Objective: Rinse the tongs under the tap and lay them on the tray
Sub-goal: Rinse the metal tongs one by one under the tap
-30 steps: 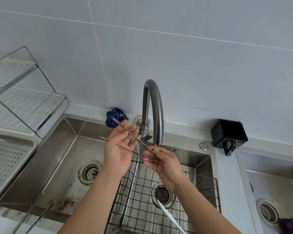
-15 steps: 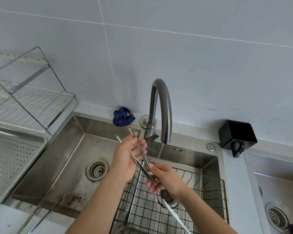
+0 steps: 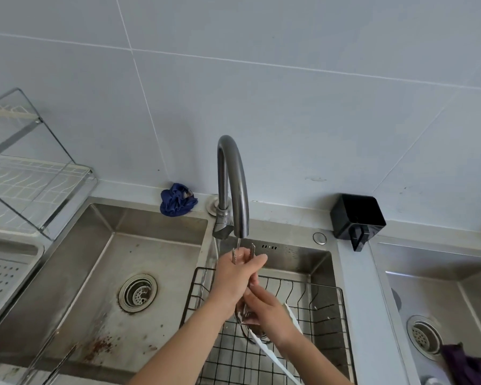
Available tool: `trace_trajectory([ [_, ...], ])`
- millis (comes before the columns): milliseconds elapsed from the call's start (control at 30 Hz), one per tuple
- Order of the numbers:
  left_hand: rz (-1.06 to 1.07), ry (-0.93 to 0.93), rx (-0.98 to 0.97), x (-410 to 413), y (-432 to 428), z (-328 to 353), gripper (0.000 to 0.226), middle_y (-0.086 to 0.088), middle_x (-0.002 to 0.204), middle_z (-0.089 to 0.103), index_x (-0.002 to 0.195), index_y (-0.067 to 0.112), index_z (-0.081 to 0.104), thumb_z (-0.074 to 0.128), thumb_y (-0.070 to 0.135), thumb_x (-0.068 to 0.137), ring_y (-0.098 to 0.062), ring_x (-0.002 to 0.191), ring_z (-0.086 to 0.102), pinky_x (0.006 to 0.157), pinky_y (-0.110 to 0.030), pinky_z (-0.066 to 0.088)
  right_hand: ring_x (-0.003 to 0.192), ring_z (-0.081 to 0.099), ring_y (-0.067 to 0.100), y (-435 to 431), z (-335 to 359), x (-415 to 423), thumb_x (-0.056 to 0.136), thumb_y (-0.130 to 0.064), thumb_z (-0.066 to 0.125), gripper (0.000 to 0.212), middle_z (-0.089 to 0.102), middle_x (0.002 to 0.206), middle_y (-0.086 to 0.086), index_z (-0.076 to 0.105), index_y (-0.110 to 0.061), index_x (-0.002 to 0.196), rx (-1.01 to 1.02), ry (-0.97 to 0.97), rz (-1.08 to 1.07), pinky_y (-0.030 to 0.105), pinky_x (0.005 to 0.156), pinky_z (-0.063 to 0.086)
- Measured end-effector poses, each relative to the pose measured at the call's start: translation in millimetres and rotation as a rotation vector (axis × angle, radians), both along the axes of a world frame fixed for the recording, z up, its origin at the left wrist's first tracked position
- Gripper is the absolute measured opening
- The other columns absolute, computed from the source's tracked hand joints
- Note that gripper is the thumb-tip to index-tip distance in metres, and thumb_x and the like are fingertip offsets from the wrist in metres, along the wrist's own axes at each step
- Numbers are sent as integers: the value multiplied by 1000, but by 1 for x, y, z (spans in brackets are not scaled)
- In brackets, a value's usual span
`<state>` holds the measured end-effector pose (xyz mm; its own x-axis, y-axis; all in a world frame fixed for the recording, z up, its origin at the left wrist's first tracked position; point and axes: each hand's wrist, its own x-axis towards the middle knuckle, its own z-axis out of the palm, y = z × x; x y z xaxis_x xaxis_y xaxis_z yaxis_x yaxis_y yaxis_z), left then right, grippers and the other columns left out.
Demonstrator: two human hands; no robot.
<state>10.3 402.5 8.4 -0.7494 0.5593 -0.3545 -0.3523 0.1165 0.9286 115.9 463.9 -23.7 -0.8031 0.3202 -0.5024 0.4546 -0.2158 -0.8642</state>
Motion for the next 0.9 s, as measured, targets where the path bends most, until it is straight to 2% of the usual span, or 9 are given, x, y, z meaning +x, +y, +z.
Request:
trace_trajectory([
  [100,90,89,-19,-6,1,-1,36,-11,49,46,58,7,52,72,15,87,-19,47,46,50,-23,45,95,63,11,2,5,-4,85,-26,64,32,69,102,13,71,-14,114,28,37,56,32,87,50],
  [167,171,84,-12,-14,2,-1,39,-8,44,42,54,6,48,69,9,86,-20,45,40,47,-22,41,101,64,6,2,8,-11,73,-24,66,44,71,108,-1,68,-18,117,195,23,167,23,87,50],
  [267,248,49,10,-24,5,0,34,-5,41,36,55,2,45,66,5,82,-19,43,34,43,-25,34,105,64,8,0,13,-30,84,-27,68,35,70,112,-6,62,-20,118,576,18,267,31,89,54],
  [333,278,56,-4,-26,8,0,36,-5,41,37,51,3,42,66,7,78,-19,44,36,46,-26,35,97,67,15,0,16,-43,89,-23,65,25,74,105,-2,63,-16,113,661,27,229,34,83,55],
  [433,310,69,5,-28,12,2,37,-14,51,35,55,-5,37,66,5,75,-25,55,35,57,-33,34,85,67,16,3,15,-54,88,-13,59,18,74,94,-2,63,-15,106,645,45,204,30,73,53],
  [533,269,103,44,-27,14,5,45,-13,55,30,58,-9,31,68,15,65,-26,57,30,60,-36,30,73,60,7,7,11,-58,88,-7,57,15,66,80,-10,58,-21,94,609,67,237,17,62,44],
  [700,143,152,131,-20,8,5,44,-7,42,33,44,2,38,69,16,71,-22,47,37,64,-37,39,71,60,-5,12,7,-56,81,-5,59,30,62,75,-15,55,-35,81,581,140,258,15,61,46],
  [767,147,155,159,-23,4,6,47,-8,40,38,46,-8,38,68,16,72,-24,49,42,67,-36,48,71,61,-4,12,8,-59,80,-9,59,26,64,73,-16,57,-35,80,562,163,278,16,63,48],
  [900,278,78,244,-41,-3,16,23,-15,53,52,61,-9,50,67,-2,74,-25,55,50,52,-28,47,67,57,-1,17,19,-82,80,-15,65,17,61,68,-17,57,-29,82,582,189,273,18,64,44],
])
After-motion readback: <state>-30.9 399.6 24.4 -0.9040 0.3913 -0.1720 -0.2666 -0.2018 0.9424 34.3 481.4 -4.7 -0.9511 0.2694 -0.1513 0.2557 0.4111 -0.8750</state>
